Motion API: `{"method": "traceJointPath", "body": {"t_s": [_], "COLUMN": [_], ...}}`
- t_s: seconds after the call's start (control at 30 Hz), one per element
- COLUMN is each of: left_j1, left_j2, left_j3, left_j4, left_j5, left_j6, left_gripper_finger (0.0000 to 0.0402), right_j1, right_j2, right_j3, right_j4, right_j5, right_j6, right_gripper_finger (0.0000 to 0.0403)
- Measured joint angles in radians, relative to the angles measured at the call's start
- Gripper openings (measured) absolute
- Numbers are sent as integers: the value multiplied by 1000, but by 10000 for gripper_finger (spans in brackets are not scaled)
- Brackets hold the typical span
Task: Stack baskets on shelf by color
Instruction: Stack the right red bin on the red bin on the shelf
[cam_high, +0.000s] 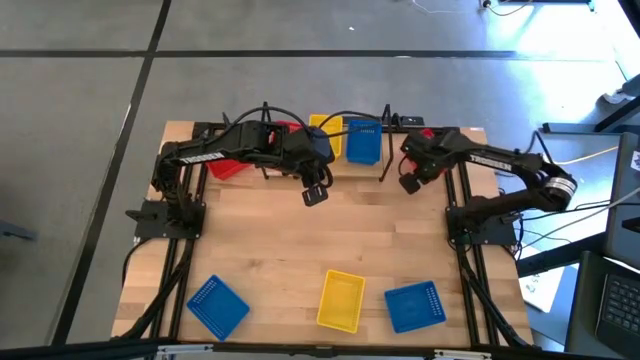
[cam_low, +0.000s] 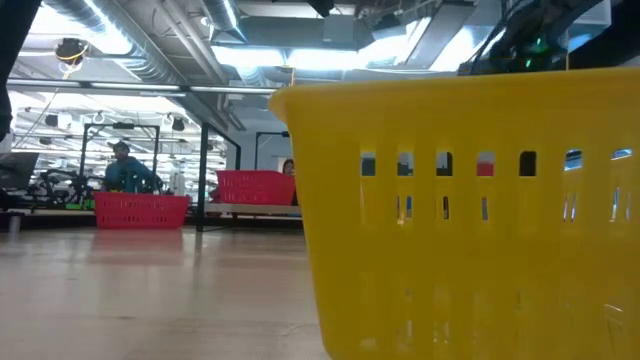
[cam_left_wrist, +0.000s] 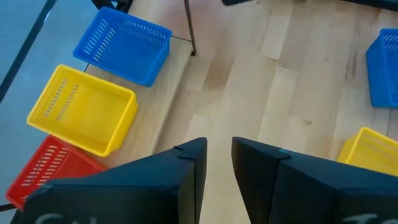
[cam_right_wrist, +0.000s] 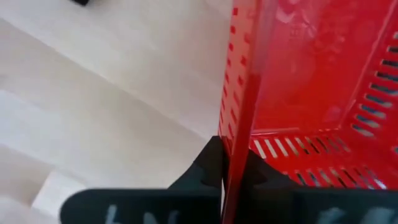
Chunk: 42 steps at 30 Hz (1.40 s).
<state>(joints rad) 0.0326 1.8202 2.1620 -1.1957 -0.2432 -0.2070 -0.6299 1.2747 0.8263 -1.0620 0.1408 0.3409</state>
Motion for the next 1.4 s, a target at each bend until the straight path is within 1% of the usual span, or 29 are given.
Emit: {"method": "traceJointPath", "body": {"t_s": [0.17, 0.3, 0.43, 0.53, 0.6, 0.67, 0.83, 0.93, 1.03, 1.17, 1.27, 1.4], "left_j1": [-1, 0, -1, -1, 0, 0, -8, -14, -23, -44, -55, -61], "left_j2": [0, 0, 0, 0, 0, 0, 0, 0, 0, 0, 0, 0], "left_j3": [0, 0, 0, 0, 0, 0, 0, 0, 0, 0, 0, 0], "left_j4": [0, 0, 0, 0, 0, -2, -48, -70, -70, -31, 33, 111], "left_j5": [2, 1, 2, 1, 1, 1, 1, 1, 0, -3, -6, -7], "left_j6": [0, 0, 0, 4, 4, 4, 4, 14, 127, 405, 586, 714], "left_gripper_finger": [67, 67, 67, 67, 67, 67, 67, 67, 67, 67, 67, 67], "right_j1": [71, 140, 225, 299, 351, 401, 533, 593, 636, 671, 683, 693], "right_j2": [-75, -117, -132, -132, -132, -132, -116, -90, -54, 4, 50, 105], "right_j3": [102, 206, 338, 431, 482, 521, 577, 599, 608, 609, 609, 609], "right_j4": [-174, -276, -376, -412, -411, -408, -394, -366, -349, -360, -369, -370], "right_j5": [125, 196, 272, 305, 305, 304, 300, 253, 220, 205, 205, 211], "right_j6": [71, 115, 156, 140, 74, -27, -286, -397, -493, -661, -785, -896], "right_gripper_finger": [1, 0, 0, 0, 0, 0, 0, 0, 0, 0, 0, 0]}}
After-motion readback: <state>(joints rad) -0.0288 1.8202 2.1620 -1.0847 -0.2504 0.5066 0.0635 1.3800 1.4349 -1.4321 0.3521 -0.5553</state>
